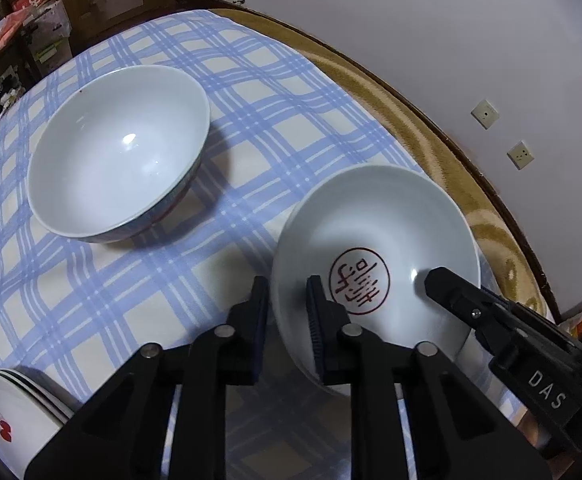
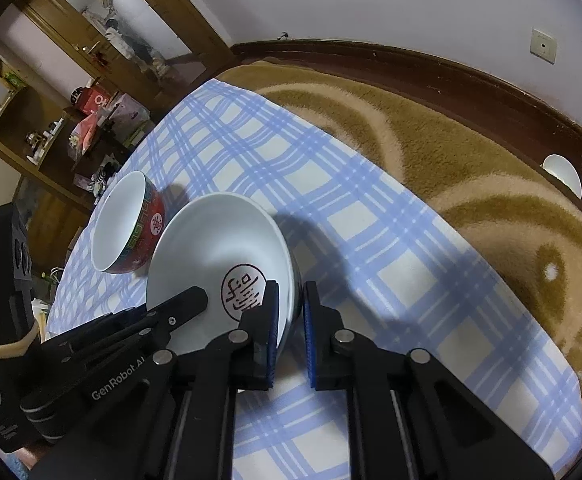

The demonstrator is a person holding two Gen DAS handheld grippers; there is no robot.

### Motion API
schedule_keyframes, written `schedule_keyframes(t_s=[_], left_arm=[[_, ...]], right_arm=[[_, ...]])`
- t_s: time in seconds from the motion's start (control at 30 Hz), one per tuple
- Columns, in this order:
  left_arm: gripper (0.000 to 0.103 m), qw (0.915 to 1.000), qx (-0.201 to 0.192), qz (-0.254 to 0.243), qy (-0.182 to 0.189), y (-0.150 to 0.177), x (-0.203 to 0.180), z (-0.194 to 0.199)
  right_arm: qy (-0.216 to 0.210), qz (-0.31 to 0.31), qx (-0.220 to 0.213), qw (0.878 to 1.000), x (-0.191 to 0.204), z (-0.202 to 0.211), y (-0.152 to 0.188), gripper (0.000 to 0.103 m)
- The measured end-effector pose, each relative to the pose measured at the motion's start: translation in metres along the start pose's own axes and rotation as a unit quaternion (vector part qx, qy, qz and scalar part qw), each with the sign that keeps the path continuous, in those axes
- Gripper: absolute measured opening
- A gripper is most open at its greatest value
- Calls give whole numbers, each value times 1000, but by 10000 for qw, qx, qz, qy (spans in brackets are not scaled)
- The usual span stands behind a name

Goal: Organize plates and bowls
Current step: 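Carry the held red-stamped plates across the table with both tools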

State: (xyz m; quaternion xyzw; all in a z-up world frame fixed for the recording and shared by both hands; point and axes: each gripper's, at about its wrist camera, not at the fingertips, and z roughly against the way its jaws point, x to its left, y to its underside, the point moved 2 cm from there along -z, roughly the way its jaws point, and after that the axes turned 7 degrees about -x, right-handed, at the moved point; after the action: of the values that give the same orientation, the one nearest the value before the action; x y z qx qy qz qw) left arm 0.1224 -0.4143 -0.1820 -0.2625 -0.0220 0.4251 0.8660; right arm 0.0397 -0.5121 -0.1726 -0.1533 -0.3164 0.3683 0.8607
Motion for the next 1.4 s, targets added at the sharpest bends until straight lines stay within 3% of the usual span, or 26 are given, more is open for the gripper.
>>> schedule_keyframes(t_s=[0.2, 0.43, 0.9, 1.4], left_arm=[[12, 9999, 9, -170, 7, 1, -7, 7], [13, 10000, 15, -39, 12, 5, 0, 24], [14, 9972, -478, 460, -339, 15, 63, 113], [14, 9825, -979, 1100, -1138, 53, 169, 224]], right_arm=[[11, 41, -83, 10000, -2, 5, 1, 10], [95, 325, -148, 9993, 15, 16, -1, 10], [-443, 1169, -427, 9912, 111, 46, 16, 10], [-1431, 1792, -423, 9724, 241, 61, 60, 10]])
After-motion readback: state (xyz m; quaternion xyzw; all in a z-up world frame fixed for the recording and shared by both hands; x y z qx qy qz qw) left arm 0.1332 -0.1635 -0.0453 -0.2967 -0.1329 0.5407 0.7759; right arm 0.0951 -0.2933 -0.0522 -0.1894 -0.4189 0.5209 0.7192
